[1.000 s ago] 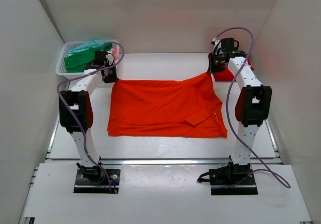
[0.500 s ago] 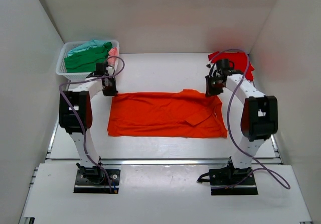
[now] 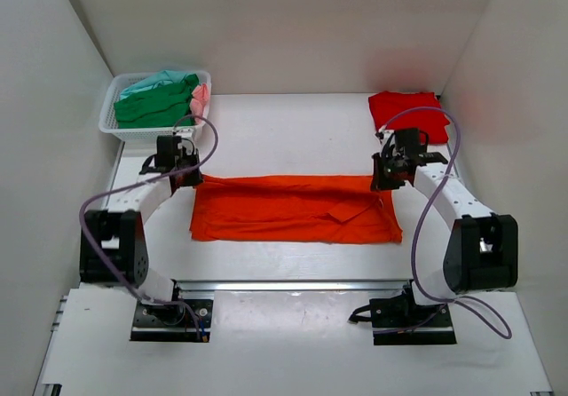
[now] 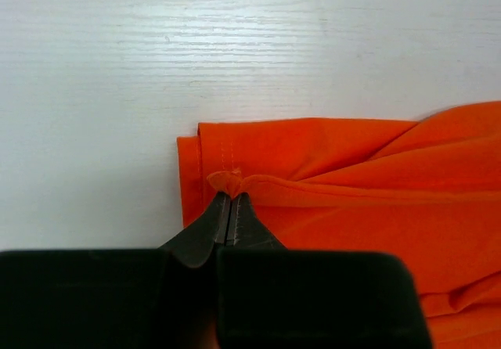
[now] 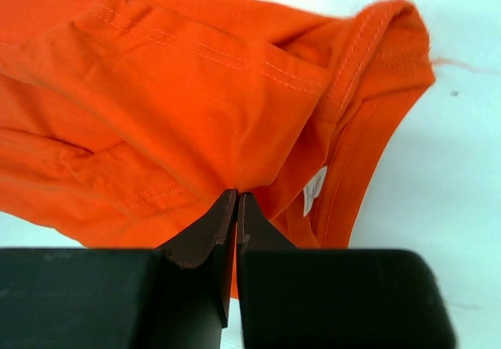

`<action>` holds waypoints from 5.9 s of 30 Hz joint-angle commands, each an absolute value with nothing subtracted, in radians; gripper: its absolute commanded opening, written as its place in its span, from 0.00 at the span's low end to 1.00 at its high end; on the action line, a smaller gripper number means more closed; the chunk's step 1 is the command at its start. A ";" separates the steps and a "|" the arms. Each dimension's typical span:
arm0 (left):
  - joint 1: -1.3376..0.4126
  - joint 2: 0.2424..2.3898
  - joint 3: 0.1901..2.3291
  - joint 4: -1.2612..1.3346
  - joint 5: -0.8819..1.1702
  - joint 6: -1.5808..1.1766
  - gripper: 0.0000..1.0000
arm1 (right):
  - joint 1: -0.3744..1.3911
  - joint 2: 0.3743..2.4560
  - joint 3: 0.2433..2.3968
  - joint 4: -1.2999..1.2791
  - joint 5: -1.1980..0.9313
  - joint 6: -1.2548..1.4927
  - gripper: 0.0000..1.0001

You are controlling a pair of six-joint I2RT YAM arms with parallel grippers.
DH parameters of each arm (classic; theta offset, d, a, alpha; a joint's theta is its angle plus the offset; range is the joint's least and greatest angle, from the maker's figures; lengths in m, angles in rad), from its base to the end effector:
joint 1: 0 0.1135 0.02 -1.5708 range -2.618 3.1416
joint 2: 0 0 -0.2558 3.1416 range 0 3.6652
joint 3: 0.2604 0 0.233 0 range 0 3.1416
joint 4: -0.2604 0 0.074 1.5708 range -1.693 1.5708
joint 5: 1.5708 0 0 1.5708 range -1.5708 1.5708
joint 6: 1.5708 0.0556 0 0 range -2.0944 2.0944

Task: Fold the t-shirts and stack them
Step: Fold the other side of the tshirt into a rectangle, then rotate the tshirt 90 degrees, then grab the bottom of the folded rectangular tshirt with both arms

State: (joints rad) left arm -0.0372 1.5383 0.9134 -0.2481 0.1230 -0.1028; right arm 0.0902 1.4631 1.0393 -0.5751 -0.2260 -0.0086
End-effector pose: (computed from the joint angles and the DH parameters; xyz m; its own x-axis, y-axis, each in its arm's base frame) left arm 0.3119 -0.0184 0.1871 -0.7736 -0.0731 -0.6295 0.0365 0.9865 -0.1595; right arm 0.2895 0.0387 0.2221 -0.8356 -0.0840 -0.5428 -0.2158 0.9590 0.1838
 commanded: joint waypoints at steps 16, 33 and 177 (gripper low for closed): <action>-0.090 1.255 0.675 -0.133 0.022 -0.023 0.02 | 0.107 1.258 0.819 -0.526 -0.258 0.072 0.00; -0.126 1.316 0.710 -0.251 -0.071 -0.006 0.29 | 0.139 1.184 0.732 -0.566 -0.252 0.129 0.00; -0.620 1.238 0.518 -0.141 0.357 -0.521 0.59 | 0.729 1.080 0.411 -0.173 -0.285 0.704 0.42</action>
State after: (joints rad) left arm -0.5896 1.2400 0.5049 -0.2195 0.3538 -0.4835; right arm 0.7025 1.0683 0.4015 -0.2459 -0.2955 0.6735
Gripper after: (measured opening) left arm 0.580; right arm 0.419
